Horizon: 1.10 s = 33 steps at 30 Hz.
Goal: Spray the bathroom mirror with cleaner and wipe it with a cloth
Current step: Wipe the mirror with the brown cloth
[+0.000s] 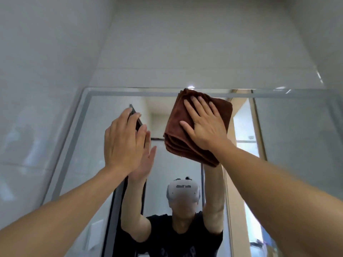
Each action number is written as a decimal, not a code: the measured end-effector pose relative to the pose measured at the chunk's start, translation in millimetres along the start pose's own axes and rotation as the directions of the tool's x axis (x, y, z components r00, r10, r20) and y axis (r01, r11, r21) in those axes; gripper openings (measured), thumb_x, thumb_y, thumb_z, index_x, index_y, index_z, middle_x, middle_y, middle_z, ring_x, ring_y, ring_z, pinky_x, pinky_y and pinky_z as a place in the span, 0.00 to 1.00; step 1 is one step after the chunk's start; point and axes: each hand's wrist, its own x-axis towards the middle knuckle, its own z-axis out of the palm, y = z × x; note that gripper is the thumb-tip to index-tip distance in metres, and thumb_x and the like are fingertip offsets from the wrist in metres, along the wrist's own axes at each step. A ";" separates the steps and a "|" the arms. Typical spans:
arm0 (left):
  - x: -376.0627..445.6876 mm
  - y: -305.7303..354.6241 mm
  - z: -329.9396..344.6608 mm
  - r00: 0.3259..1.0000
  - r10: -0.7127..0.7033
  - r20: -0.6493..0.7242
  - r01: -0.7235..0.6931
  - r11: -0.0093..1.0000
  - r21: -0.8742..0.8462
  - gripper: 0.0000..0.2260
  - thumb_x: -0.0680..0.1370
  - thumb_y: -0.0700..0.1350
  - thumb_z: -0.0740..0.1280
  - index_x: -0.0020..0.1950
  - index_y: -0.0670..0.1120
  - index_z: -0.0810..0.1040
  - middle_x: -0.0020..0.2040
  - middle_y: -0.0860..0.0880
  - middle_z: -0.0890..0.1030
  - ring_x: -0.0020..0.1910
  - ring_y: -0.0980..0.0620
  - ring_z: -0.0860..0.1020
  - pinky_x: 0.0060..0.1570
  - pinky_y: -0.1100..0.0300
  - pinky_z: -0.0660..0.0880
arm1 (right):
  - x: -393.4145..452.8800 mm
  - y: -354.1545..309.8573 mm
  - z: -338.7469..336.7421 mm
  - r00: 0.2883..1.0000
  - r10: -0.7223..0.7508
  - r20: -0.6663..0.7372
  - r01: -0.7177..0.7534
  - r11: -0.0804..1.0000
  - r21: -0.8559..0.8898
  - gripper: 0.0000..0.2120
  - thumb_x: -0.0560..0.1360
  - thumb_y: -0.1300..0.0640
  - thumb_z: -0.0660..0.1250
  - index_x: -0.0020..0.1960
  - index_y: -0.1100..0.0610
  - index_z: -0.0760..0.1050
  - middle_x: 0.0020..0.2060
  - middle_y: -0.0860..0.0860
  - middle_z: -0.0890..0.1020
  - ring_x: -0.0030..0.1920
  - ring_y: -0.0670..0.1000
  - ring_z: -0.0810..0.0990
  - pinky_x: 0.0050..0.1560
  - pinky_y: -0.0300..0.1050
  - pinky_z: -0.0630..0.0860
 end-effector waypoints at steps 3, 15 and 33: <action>-6.8 29.5 16.3 0.996 0.085 0.010 -0.085 0.996 -0.004 0.22 0.82 0.55 0.51 0.71 0.49 0.71 0.76 0.48 0.67 0.71 0.45 0.68 0.68 0.46 0.64 | -27.7 74.2 -13.4 0.999 0.051 0.014 -0.051 0.998 -0.026 0.34 0.79 0.35 0.41 0.81 0.48 0.49 0.81 0.51 0.54 0.81 0.51 0.48 0.80 0.54 0.46; -30.9 135.3 59.4 0.960 0.264 0.091 -0.258 0.963 -0.076 0.23 0.82 0.57 0.52 0.74 0.49 0.69 0.76 0.47 0.66 0.71 0.45 0.69 0.70 0.44 0.62 | -108.7 240.3 -50.1 0.967 0.173 0.188 -0.143 0.976 -0.162 0.32 0.81 0.39 0.42 0.81 0.47 0.40 0.81 0.53 0.47 0.81 0.51 0.41 0.79 0.53 0.40; -0.2 136.3 61.1 0.906 0.420 0.050 -0.421 0.907 -0.005 0.25 0.83 0.60 0.48 0.72 0.50 0.70 0.76 0.46 0.66 0.71 0.42 0.68 0.69 0.43 0.63 | -64.9 282.5 -34.9 0.871 0.490 -0.037 -0.491 0.869 -0.055 0.34 0.80 0.34 0.46 0.81 0.49 0.51 0.81 0.53 0.53 0.81 0.51 0.46 0.79 0.59 0.42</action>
